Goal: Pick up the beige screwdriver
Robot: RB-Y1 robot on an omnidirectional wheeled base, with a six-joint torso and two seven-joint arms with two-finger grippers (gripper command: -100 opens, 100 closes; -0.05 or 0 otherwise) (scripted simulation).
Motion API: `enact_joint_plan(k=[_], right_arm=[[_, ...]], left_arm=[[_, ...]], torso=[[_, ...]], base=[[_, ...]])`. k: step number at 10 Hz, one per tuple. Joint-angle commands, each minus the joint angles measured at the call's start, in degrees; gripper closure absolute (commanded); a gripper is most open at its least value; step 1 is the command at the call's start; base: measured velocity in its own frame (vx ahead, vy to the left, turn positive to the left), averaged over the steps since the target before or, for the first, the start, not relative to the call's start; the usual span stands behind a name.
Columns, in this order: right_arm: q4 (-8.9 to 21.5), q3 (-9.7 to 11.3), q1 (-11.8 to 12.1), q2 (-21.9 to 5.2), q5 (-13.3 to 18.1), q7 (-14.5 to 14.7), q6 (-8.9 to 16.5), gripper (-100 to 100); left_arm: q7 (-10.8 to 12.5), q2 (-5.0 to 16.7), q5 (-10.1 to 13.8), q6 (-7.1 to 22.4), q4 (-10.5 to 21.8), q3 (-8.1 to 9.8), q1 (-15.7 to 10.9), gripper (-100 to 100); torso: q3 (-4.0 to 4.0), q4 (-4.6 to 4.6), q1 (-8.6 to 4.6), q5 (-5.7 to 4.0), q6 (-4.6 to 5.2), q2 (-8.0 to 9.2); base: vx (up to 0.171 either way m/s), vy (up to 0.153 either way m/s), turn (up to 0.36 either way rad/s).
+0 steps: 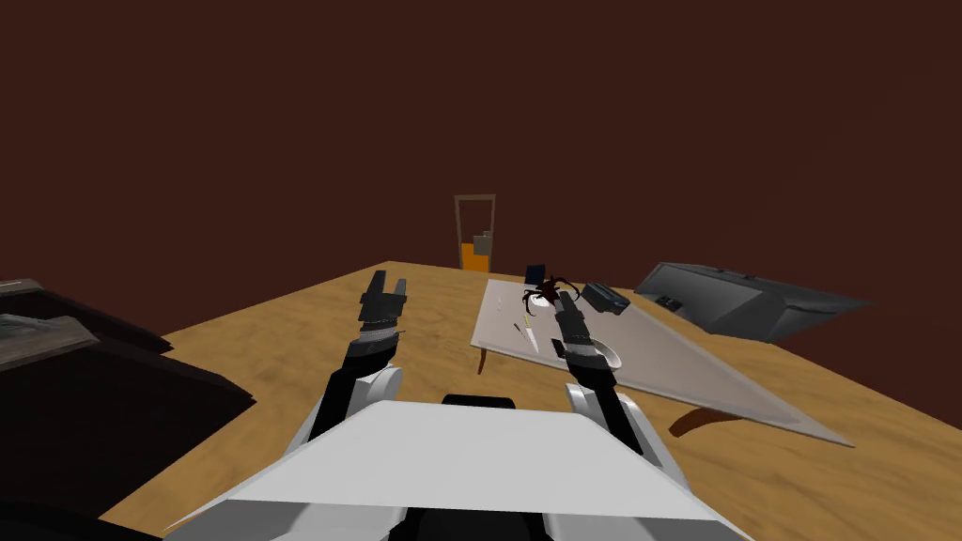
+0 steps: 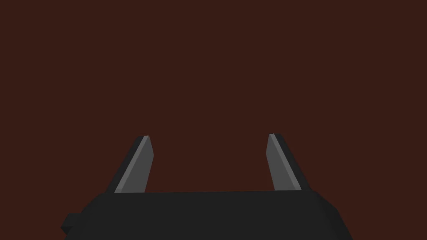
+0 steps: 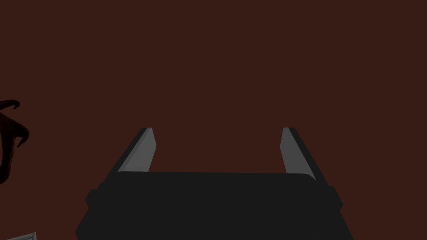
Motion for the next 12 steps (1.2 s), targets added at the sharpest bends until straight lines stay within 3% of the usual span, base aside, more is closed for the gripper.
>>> enact_joint_plan(k=[1,2,3,5,6,7,8,9,10,11,12], right_arm=[[2.2,-1.8,0.4,-1.2,2.9,-1.5,0.0,-100],[4.1,-3.1,0.5,-2.0,4.8,-2.5,-0.2,-100],[4.1,-3.1,0.5,-2.0,5.5,-2.5,-0.2,-100],[8.1,-5.8,0.8,-3.7,9.4,-4.7,-0.7,-100],[8.5,-5.8,0.8,-3.7,10.6,-4.7,-0.7,-100],[11.0,-7.2,1.0,-4.7,12.7,-5.9,-0.9,-100],[11.0,-7.2,1.0,-4.7,13.4,-5.9,-0.9,-100],[13.6,-8.6,1.2,-5.6,15.6,-7.2,-1.2,-100],[13.6,-8.6,1.2,-5.6,16.4,-7.2,-1.2,-100],[16.4,-10.1,1.4,-6.5,18.7,-8.6,-1.6,-100],[16.4,-10.1,1.4,-6.5,19.5,-8.6,-1.6,-100]], left_arm=[[0.0,0.0,0.0,0.0,0.0,0.0,0.0,0],[0.0,0.0,0.0,0.0,0.0,0.0,0.0,0],[0.0,0.0,0.0,0.0,0.0,0.0,0.0,0],[0.0,0.0,0.0,0.0,0.0,0.0,0.0,0],[0.0,0.0,0.0,0.0,0.0,0.0,0.0,0],[0.0,0.0,0.0,0.0,0.0,0.01,0.0,0],[0.0,0.0,0.0,0.0,0.0,0.0,0.0,0],[0.0,0.0,0.0,0.0,0.0,0.01,0.0,0],[0.0,0.0,0.0,0.0,0.0,0.01,0.0,0],[0.0,0.0,0.0,0.0,0.0,0.01,0.0,0],[0.0,0.0,0.0,0.0,0.0,0.01,0.0,0]], torso=[[0.0,0.0,0.0,0.0,0.0,0.0],[0.0,0.0,0.01,0.0,0.02,0.0],[-0.01,0.0,0.02,0.01,0.0,-0.01],[-0.02,-0.01,-0.02,0.0,0.01,-0.04],[-0.03,-0.01,0.0,0.0,-0.01,-0.05],[-0.03,-0.01,-0.03,0.0,0.07,-0.04],[-0.03,-0.01,-0.03,0.0,0.02,-0.05],[-0.03,-0.01,-0.04,0.0,0.06,-0.05],[-0.04,-0.01,-0.03,-0.01,0.02,-0.07],[-0.03,-0.01,-0.05,0.0,0.07,-0.06],[-0.03,-0.01,-0.02,0.0,0.02,-0.05]], base=[[-0.007,0.019,0.279],[-0.004,0.024,0.366],[0.0,0.011,0.17],[0.003,0.018,0.377],[0.006,0.005,0.145],[0.008,0.014,0.258],[0.007,0.006,0.154],[0.009,0.011,0.294],[0.009,0.003,0.158],[0.01,0.011,0.349],[0.009,0.001,0.164]])
